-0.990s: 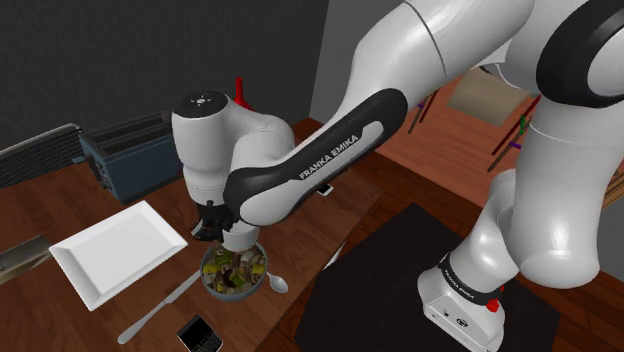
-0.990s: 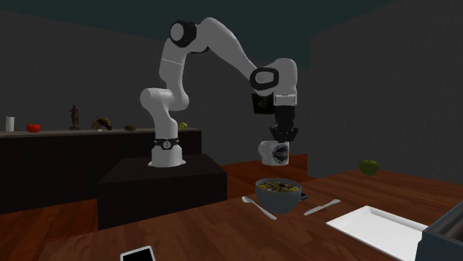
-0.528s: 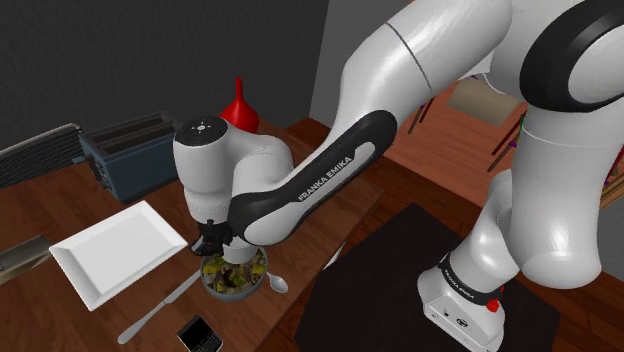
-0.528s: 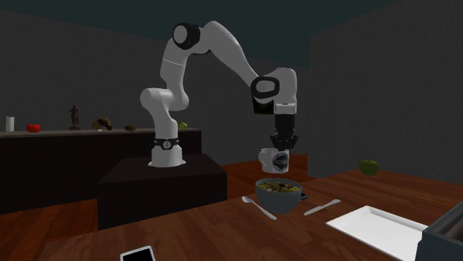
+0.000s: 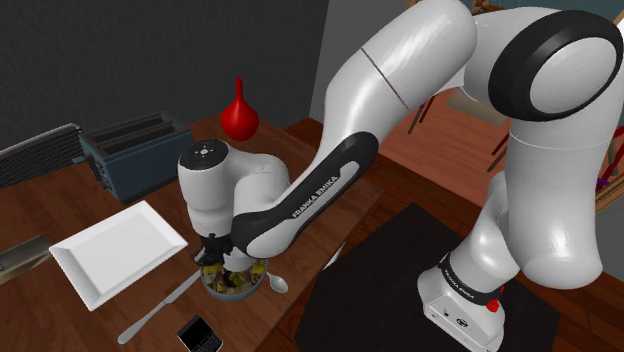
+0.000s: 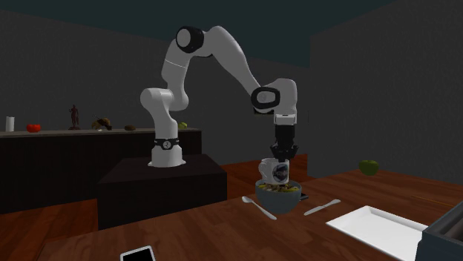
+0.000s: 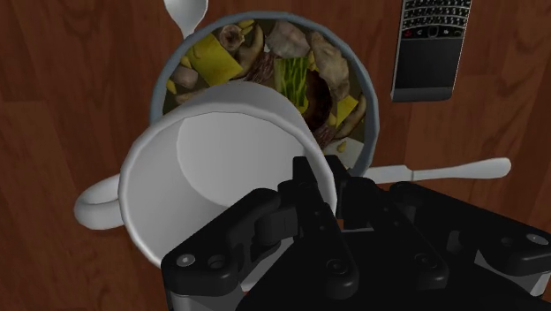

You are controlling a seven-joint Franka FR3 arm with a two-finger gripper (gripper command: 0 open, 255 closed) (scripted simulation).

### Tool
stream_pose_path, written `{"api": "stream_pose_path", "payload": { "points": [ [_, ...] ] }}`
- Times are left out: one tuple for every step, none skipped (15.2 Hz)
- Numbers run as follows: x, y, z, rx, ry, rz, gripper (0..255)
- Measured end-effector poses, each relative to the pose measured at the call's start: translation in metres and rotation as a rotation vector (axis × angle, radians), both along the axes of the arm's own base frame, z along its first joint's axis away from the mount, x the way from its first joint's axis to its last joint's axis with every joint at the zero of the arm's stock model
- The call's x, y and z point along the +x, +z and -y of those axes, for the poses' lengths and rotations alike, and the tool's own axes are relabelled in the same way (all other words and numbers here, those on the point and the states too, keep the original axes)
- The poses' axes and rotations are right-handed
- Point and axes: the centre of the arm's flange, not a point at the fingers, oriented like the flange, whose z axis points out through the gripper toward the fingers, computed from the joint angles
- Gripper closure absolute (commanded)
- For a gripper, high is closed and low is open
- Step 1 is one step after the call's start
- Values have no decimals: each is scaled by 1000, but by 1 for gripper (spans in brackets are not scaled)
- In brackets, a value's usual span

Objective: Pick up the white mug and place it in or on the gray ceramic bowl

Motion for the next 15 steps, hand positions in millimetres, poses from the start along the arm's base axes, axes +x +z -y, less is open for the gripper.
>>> {"api": "stream_pose_path", "payload": {
  "points": [
    [0, -5, 0, 0, 0, 0, 255],
    [0, -8, 0, 0, 0, 0, 255],
    [0, -10, 0, 0, 0, 0, 255],
    [0, -11, 0, 0, 0, 0, 255],
    [0, -10, 0, 1, 0, 1, 255],
    [0, -10, 0, 2, 0, 2, 255],
    [0, -10, 0, 2, 0, 2, 255],
    [0, -10, 0, 2, 0, 2, 255],
    [0, -10, 0, 2, 0, 2, 0],
    [0, -11, 0, 1, 0, 1, 0],
    [0, -11, 1, 1, 0, 1, 0],
    [0, -11, 1, 1, 0, 1, 0],
    [0, -11, 1, 1, 0, 0, 0],
    [0, -11, 1, 1, 0, 0, 0],
    [0, -12, 1, 0, 0, 0, 0]
  ]
}}
